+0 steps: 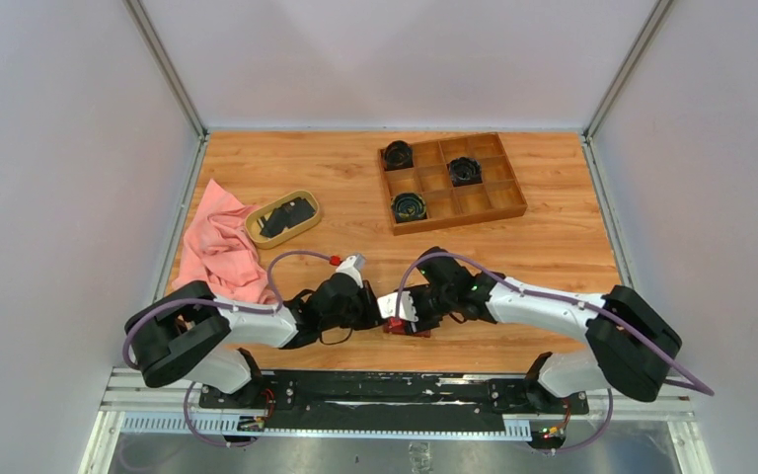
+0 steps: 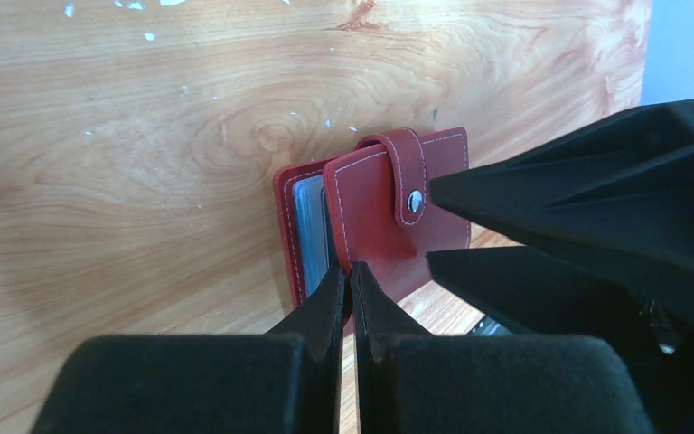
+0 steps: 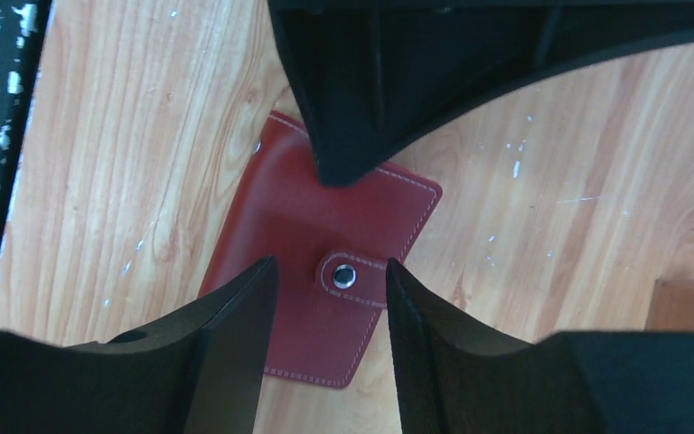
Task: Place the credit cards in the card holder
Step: Move the card holder to the center of the board, then open the card holder at the center of the board.
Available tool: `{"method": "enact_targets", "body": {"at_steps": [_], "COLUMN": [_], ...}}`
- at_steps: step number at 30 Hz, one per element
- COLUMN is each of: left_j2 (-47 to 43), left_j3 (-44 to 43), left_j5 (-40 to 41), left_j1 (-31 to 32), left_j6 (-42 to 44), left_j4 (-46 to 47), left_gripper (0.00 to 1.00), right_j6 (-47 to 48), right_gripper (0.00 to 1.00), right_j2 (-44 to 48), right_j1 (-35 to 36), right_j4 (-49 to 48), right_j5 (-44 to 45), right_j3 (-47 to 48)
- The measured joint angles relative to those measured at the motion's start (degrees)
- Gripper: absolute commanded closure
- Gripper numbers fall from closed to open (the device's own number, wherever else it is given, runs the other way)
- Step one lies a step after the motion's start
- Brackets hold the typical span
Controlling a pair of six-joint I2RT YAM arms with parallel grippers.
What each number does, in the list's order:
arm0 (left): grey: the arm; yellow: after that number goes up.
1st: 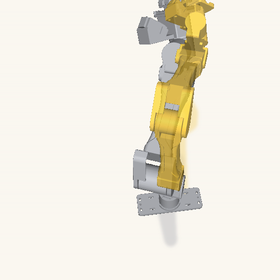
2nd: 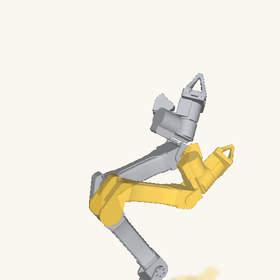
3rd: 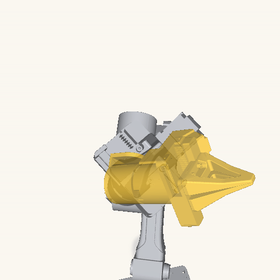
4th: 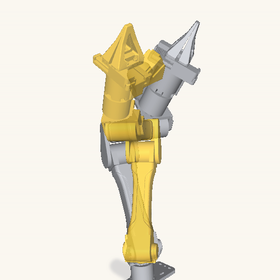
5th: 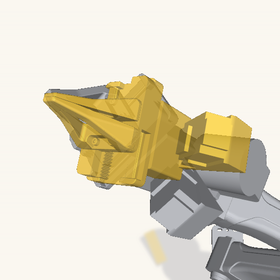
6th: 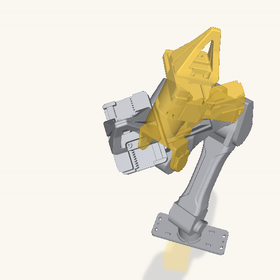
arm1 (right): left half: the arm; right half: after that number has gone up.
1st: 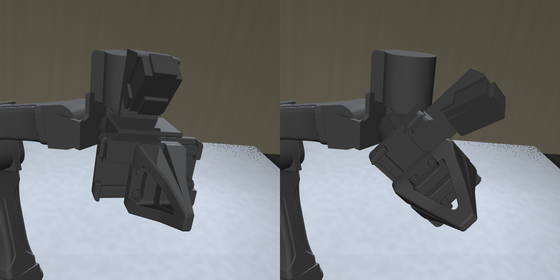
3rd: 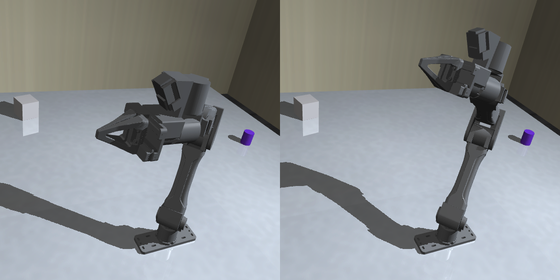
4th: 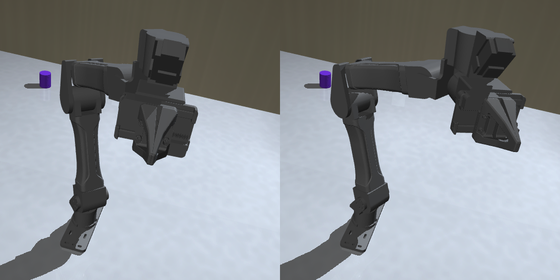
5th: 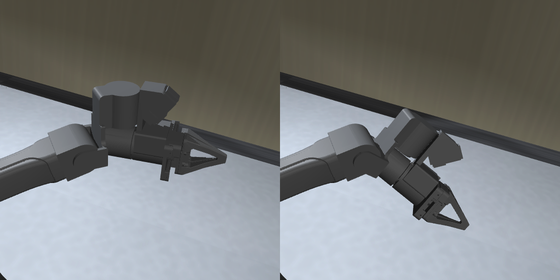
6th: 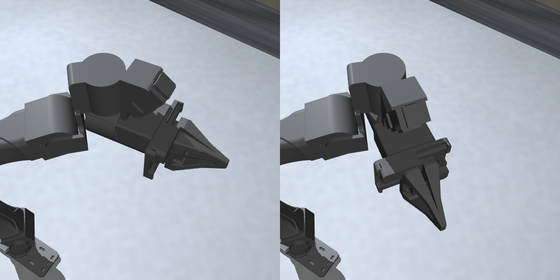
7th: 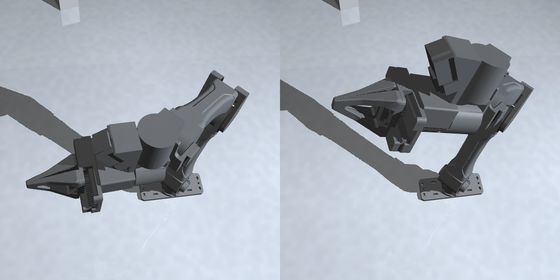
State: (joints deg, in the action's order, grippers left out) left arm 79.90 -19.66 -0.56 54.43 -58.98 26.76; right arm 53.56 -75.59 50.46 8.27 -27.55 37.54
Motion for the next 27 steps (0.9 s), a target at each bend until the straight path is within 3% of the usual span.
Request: {"method": "enact_targets", "body": {"at_steps": [8,16,19,27], "left_j2": [1.0,-1.2,-1.3,0.9], "left_j3": [1.9,3.7,3.7,3.4], "left_j5": [1.1,2.5,2.5,0.2], "left_j1": [0.7,0.7,0.7,0.7], "left_j6": [-2.4,-2.5,-2.1,-0.3], "left_j4": [4.5,4.9,5.1,7.0], "left_gripper": [1.0,1.0,1.0,1.0], "right_j6": [-2.0,-2.8,-3.3,-4.8], "right_gripper": [0.56,0.78,0.8,0.67], "right_j2": [-3.8,-6.8,-7.3,-7.4], "right_j1": [2.1,2.4,2.5,2.7], "right_j4": [-1.5,-2.4,-2.7,-2.6], "right_j5": [5.1,8.0,9.2,11.1], "right_j3": [0.9,2.8,3.2,3.7]}}
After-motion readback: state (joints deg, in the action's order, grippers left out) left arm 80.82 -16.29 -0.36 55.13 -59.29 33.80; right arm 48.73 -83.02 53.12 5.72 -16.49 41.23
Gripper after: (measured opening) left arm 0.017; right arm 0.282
